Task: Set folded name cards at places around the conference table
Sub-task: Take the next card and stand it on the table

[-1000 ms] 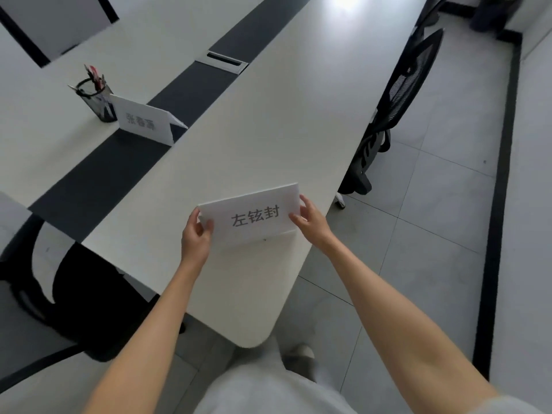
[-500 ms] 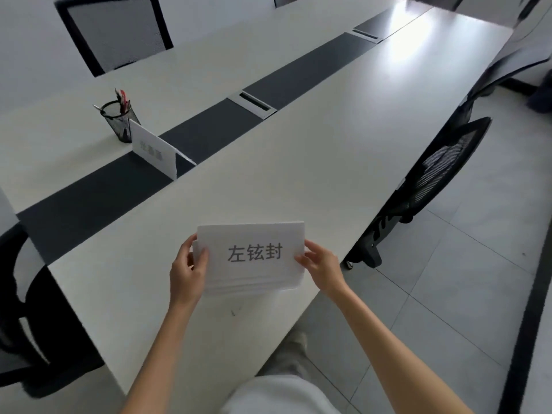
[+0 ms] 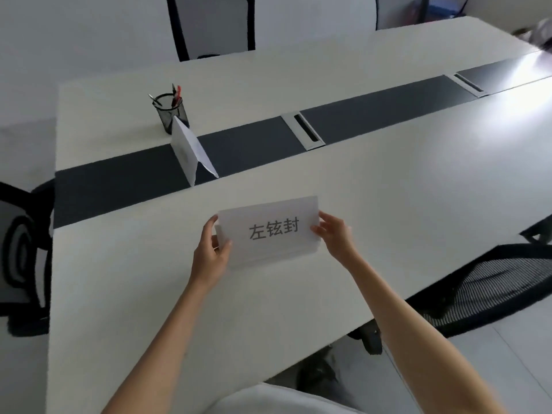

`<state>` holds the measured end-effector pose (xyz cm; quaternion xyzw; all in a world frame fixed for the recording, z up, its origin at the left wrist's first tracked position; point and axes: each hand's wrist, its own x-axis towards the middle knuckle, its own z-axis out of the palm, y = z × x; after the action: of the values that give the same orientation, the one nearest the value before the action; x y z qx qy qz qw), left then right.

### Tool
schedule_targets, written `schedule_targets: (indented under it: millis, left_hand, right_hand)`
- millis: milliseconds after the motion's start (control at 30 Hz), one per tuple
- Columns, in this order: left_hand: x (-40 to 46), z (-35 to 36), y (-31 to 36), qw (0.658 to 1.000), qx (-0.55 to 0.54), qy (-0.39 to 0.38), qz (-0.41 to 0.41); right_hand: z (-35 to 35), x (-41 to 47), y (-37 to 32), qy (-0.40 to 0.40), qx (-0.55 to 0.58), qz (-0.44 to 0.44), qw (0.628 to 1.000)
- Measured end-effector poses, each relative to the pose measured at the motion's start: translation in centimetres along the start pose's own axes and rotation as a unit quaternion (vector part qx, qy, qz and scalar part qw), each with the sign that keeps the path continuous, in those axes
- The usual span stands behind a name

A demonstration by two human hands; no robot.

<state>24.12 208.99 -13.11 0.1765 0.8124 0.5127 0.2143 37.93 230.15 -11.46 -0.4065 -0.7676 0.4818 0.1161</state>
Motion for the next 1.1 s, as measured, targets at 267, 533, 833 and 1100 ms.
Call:
schedule_targets:
  millis: [267,533,833,1100]
  left_hand:
    - [-0.6,3.8,-0.6,0.986,0.009,0.138,-0.091]
    - [-2.1,4.5,-0.3,0.977,0.069,0.168,-0.111]
    - [-1.9,2.8,-0.1,0.981,0.032,0.177,-0.067]
    - [-1.2,2.2,4.1,0.973,0.029,0.229,-0.01]
  right_hand:
    - [0.2,4.9,1.9,-0.108,-0.027,-0.054,0.992]
    - [0.2,5.5,3.8,-0.169,-0.012,-0.084,0.982]
    - [-1.5,6.9,2.8,-0.197,-0.036,-0.177,0.964]
    - [-1.6,8.1,1.1,-0.125,0.069,-0.166,0.976]
